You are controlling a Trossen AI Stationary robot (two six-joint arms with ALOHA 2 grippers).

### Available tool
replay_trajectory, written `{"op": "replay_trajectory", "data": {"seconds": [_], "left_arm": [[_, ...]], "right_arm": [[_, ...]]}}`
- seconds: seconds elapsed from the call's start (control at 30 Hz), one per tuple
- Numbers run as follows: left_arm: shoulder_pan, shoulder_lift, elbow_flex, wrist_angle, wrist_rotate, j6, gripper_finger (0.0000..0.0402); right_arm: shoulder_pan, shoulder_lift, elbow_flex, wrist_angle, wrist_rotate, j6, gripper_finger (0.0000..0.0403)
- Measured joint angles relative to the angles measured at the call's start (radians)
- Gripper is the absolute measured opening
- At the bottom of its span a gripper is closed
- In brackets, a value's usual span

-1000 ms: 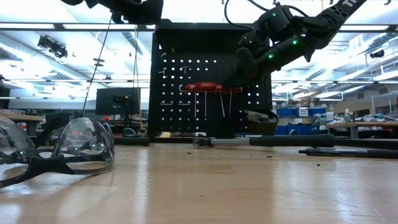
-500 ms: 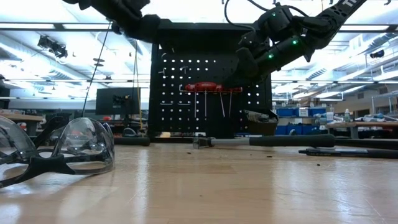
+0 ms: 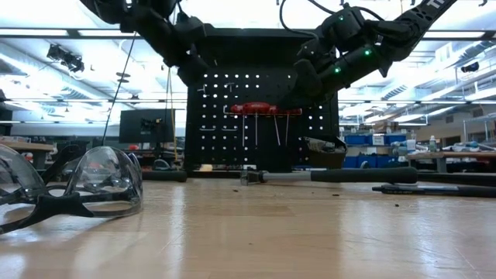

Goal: Hang tools onto peg board
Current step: Adjust the top left hook

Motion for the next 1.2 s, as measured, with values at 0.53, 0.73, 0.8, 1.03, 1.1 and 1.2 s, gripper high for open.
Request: {"op": "replay_trajectory", "data": {"seconds": [0.53, 0.73, 0.8, 1.03, 1.1, 1.2], "left_arm": [[0.181, 0.015, 0.0, 0.16, 0.244, 0.256, 0.0201], [0.194, 0.023, 0.0, 0.182, 0.362, 0.259, 0.0156], [0.194, 0.024, 0.0, 0.181, 0.376, 0.271, 0.0141], [0.193, 0.024, 0.0, 0.176, 0.384, 0.293, 0.0072], [0.192, 0.023, 0.0, 0.179, 0.374, 0.298, 0.0046], [0.191, 0.019, 0.003, 0.189, 0.337, 0.293, 0.0011]], "right_arm": [[-0.03, 0.0, 0.0, -0.032, 0.0, -0.025, 0.0093], [-0.046, 0.0, 0.0, -0.032, 0.0, -0.024, 0.009], [-0.046, 0.0, 0.0, -0.035, 0.0, -0.024, 0.009], [-0.046, 0.0, 0.0, -0.044, 0.0, -0.006, 0.009], [-0.046, 0.0, 0.0, -0.051, 0.0, -0.005, 0.009], [-0.046, 0.0, 0.0, -0.053, 0.0, -0.005, 0.0091]]}}
